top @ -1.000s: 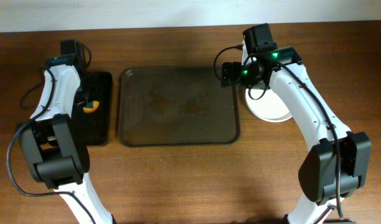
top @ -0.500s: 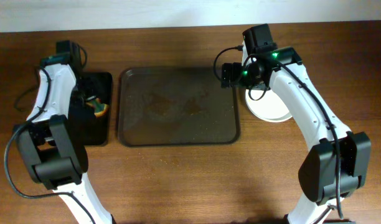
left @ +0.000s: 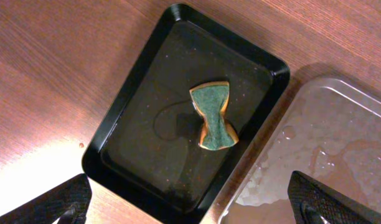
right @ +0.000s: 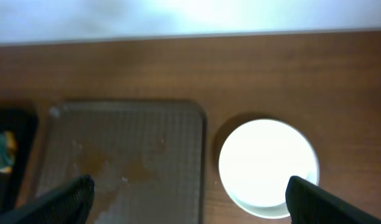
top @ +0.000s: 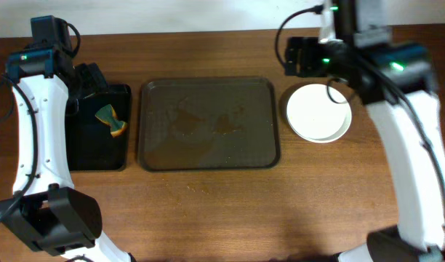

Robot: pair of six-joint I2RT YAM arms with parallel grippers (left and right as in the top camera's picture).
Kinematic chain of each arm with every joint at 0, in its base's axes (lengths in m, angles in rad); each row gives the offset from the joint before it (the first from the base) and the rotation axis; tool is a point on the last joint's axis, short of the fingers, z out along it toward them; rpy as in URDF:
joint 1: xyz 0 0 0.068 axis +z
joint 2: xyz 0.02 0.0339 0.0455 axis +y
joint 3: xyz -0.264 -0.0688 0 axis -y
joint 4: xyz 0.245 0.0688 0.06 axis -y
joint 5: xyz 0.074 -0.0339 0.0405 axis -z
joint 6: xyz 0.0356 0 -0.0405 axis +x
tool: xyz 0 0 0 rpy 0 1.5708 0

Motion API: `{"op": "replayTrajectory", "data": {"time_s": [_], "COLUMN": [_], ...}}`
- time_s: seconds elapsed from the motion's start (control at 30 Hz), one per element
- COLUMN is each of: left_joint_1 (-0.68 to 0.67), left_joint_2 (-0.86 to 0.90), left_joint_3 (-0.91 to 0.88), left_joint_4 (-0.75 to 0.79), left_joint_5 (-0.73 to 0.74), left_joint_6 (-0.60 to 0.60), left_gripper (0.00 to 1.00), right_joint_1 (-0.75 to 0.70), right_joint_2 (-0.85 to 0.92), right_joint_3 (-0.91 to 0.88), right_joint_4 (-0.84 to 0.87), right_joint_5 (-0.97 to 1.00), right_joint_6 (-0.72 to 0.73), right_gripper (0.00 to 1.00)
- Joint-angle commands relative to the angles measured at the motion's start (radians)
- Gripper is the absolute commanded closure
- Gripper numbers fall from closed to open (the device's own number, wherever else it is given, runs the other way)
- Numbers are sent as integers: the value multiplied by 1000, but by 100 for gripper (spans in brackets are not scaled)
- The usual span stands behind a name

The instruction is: Clean dirty plates on tray and stack at the side

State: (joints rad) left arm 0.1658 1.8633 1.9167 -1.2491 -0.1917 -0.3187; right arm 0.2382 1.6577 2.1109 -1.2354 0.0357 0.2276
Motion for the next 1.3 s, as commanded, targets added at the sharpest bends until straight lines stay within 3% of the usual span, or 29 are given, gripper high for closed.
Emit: {"op": "replayTrajectory", "data": {"time_s": [0.0, 0.23, 0.4, 0.6, 0.8, 0.97, 1.27], "left_joint_1": [1, 1, 1, 1, 1, 1, 1], "left_joint_2": [2, 2, 2, 2, 2, 2, 2], "left_joint_3": [6, 6, 6, 6, 6, 6, 6], "left_joint_4": [-2, -2, -2, -2, -2, -2, -2], "left_joint_5": [-8, -8, -8, -8, -8, -8, -8], "left_joint_6": [-6, -6, -6, -6, -6, -6, -6], "left_gripper": [1, 1, 1, 1, 1, 1, 1], "right_joint_1": [-3, -4, -4, -17, -18, -72, -150], "right_joint_2": [-98, -209, -209, -208, -254, -409, -822], "right_joint_3": [34, 34, 34, 32, -18, -278, -908], "right_joint_4": [-57, -124, -118, 28, 68, 258, 546], "right_joint_5": [36, 0, 135, 151, 149, 88, 52], "right_joint_6": [-11, -11, -74, -143, -146, -146, -172], "right_gripper": [2, 2, 2, 2, 2, 2, 2]}}
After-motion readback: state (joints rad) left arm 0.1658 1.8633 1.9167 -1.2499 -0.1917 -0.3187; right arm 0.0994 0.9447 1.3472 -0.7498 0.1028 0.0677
